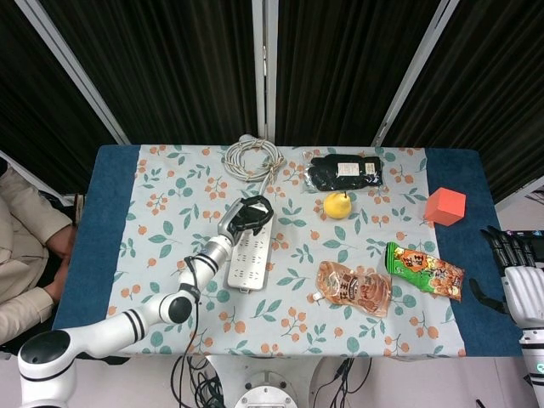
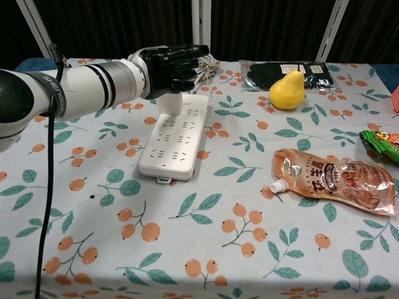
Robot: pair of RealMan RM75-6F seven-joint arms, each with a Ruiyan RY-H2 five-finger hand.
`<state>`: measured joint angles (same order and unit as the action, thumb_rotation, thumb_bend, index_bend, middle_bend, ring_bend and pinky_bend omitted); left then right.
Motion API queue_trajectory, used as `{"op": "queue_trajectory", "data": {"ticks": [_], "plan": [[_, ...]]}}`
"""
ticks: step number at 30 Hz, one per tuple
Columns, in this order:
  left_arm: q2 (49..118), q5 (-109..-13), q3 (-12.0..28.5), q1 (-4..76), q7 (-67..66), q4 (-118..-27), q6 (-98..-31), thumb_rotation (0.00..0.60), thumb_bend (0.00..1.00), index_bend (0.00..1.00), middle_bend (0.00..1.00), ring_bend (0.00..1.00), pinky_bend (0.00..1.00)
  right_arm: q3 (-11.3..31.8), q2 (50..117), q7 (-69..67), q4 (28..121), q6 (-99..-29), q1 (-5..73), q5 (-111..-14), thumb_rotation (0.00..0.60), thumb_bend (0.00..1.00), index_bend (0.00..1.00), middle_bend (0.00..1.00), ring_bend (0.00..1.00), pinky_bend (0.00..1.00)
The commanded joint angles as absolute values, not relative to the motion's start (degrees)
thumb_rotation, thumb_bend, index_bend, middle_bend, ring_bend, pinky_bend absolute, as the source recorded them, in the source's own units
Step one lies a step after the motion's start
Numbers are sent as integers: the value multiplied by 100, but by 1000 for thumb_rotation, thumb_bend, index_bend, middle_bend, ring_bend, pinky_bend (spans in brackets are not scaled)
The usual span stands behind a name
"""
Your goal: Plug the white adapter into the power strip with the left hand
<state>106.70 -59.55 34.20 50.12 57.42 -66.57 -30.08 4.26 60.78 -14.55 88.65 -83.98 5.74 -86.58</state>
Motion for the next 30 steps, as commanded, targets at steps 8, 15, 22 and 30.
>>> {"op": "queue_trajectory", "data": {"ticks": [8, 15, 22, 30], "plan": [[9631, -6722, 3483, 4672, 5333, -7480, -3587, 600, 683, 794, 844, 736, 775, 420, 6064, -1502, 8851, -8439, 569, -8719, 600, 282, 0, 43, 0, 0], [8634, -7544, 2806, 4210, 3351, -7371, -4610, 600, 545, 590, 641, 523, 498, 421, 6045, -1567, 8783, -8412, 616, -8783, 600, 282, 0, 43, 0, 0], [7753, -7348, 2086, 3409, -274, -7650, -5850, 600, 135, 356, 421, 273, 184, 451, 6032, -1630, 8683, -8286, 728, -8791, 600, 276, 0, 26, 0, 0], [6993, -6937, 1422, 2319, -2358, -8770, -7201, 600, 20, 233, 196, 73, 0, 514, 6051, -1653, 8607, -8161, 834, -8711, 600, 127, 0, 0, 0, 0]]}}
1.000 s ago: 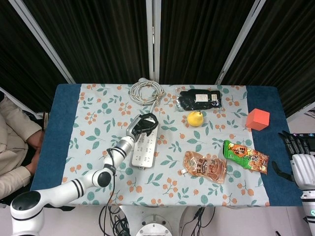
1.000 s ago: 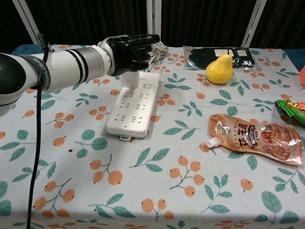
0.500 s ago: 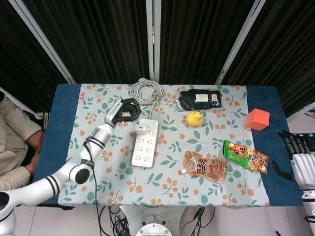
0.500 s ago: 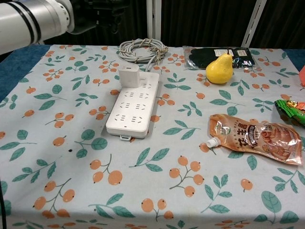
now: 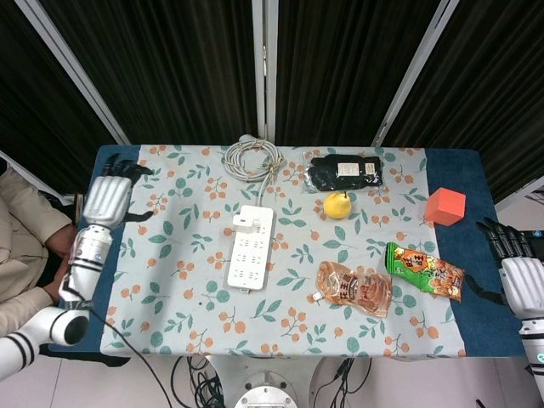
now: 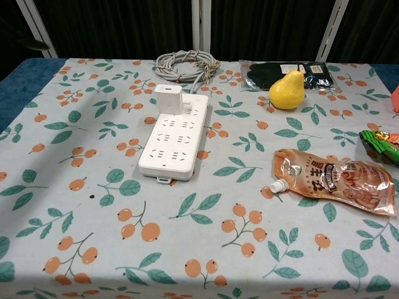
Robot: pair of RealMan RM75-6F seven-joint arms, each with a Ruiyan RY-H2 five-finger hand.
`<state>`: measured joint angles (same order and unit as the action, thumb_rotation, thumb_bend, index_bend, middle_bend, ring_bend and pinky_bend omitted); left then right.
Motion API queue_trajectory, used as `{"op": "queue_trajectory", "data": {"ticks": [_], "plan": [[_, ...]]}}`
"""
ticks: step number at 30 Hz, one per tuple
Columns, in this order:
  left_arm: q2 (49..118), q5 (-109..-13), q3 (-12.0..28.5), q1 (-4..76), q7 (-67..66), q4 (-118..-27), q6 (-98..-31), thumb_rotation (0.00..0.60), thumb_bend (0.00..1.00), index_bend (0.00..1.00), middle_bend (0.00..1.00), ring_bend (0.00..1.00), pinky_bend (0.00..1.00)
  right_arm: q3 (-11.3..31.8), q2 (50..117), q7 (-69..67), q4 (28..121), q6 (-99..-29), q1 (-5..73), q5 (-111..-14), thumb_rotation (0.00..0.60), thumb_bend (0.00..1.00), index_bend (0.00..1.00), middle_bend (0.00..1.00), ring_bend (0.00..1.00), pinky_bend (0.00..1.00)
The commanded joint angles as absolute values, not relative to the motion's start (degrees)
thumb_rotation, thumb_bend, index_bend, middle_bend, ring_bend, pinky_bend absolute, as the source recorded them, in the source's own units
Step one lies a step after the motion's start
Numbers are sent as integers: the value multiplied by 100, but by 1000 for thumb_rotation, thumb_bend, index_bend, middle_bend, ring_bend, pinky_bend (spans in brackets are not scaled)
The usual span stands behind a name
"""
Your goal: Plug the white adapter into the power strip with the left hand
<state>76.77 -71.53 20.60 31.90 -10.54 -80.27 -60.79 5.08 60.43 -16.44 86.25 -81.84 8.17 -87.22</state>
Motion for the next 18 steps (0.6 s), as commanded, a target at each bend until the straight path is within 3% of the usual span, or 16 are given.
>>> {"op": "queue_trajectory", "data": {"ticks": [1, 9, 18], "plan": [[6947, -6957, 1336, 2210, -2440, -8867, -7329, 600, 21, 230, 188, 67, 0, 515, 6057, -1656, 8594, -8144, 846, -8706, 600, 120, 0, 0, 0, 0], [6782, -7277, 702, 1347, -2480, -9489, -8311, 600, 21, 230, 186, 65, 0, 493, 6133, -1668, 8513, -8140, 886, -8758, 600, 124, 0, 0, 0, 0], [6807, -7717, 315, 877, -1986, -9905, -8710, 600, 21, 230, 186, 65, 0, 454, 6161, -1457, 8611, -8201, 848, -8761, 600, 131, 0, 0, 0, 0]]}}
